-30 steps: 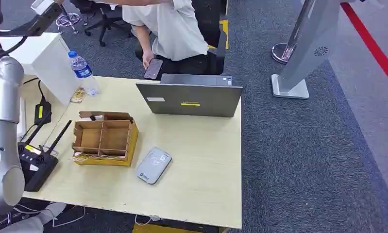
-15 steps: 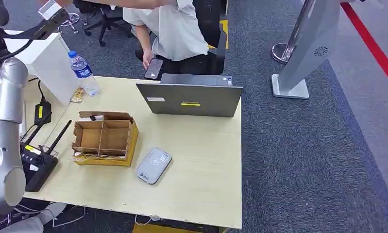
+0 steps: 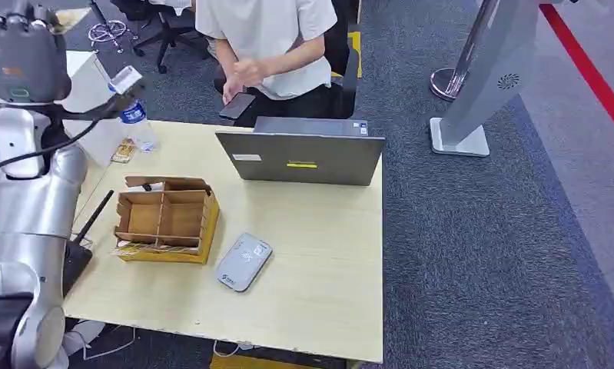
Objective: Pass the card to the sensor for recognition and then transmit it.
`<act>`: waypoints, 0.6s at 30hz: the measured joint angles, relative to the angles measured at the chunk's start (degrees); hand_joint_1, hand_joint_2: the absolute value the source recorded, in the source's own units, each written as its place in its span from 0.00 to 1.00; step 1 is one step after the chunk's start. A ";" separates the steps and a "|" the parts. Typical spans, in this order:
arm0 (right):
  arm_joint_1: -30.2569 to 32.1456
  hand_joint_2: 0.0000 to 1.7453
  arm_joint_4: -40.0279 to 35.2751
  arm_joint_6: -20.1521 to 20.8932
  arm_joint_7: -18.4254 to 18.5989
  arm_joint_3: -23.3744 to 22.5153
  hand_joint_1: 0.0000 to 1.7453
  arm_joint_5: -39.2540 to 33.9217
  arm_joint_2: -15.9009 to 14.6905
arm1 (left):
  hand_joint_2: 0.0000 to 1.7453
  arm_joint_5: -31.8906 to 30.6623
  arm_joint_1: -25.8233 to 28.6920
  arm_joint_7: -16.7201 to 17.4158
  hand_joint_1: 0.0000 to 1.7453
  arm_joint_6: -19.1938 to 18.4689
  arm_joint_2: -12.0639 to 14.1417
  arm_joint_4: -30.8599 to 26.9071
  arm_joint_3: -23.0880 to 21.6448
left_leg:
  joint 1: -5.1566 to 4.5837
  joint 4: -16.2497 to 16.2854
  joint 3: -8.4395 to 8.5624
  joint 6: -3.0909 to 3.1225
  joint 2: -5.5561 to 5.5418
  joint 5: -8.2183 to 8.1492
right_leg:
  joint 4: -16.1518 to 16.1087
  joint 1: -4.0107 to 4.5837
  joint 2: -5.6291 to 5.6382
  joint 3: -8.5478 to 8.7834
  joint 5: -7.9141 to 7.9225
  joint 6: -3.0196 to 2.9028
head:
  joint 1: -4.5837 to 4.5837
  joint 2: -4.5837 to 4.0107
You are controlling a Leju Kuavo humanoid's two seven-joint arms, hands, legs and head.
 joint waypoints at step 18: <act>-0.01 0.00 0.02 -0.50 -0.35 -0.22 0.00 -0.96 0.07 | 1.00 -7.32 20.15 3.83 1.00 -6.47 -11.46 -5.85 -14.13 | -0.13 0.00 -0.02 0.07 -0.05 -0.04 | -0.02 -0.14 -0.08 0.00 -0.03 0.07 | 0.00 0.00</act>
